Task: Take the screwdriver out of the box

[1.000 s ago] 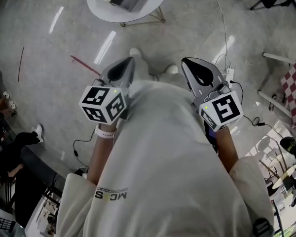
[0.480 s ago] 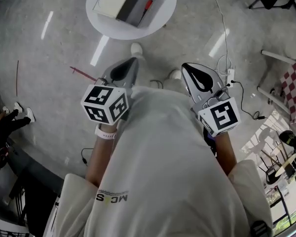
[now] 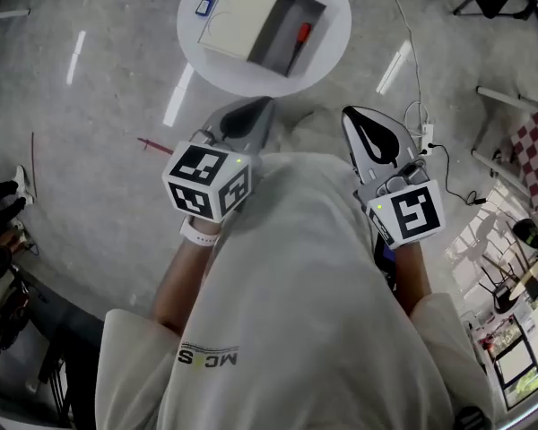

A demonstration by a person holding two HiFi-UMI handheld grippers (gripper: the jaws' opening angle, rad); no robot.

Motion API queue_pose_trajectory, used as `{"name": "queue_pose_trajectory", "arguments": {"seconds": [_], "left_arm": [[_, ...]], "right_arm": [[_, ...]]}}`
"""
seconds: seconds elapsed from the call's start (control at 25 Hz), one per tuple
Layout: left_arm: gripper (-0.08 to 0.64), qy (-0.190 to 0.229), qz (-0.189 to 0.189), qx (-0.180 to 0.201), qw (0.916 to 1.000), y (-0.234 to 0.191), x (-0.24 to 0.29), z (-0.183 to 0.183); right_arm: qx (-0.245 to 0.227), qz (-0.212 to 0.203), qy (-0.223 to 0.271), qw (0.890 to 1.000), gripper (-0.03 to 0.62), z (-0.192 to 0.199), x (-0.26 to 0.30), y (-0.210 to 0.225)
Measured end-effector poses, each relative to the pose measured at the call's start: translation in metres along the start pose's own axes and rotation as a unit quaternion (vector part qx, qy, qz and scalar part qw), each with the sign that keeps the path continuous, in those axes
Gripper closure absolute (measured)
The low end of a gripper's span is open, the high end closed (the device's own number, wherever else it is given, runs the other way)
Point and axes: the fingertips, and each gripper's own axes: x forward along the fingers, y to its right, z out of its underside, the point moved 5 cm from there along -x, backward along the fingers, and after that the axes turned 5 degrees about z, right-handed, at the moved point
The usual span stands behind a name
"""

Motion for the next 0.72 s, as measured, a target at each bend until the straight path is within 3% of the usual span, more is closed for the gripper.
{"name": "queue_pose_trajectory", "arguments": {"seconds": [0.36, 0.72], "left_arm": [[0.560, -0.042, 0.007, -0.035, 0.9985, -0.038, 0.049, -0.011], [0.560, -0.097, 0.009, -0.026, 0.9949, -0.063, 0.124, -0.015]], "right_arm": [[0.024, 0.012, 0.002, 1.000, 0.592, -0.011, 0.028, 0.033], [0.054, 0.024, 0.010, 0.998, 0.592, 0.002, 0.054, 0.082]]}}
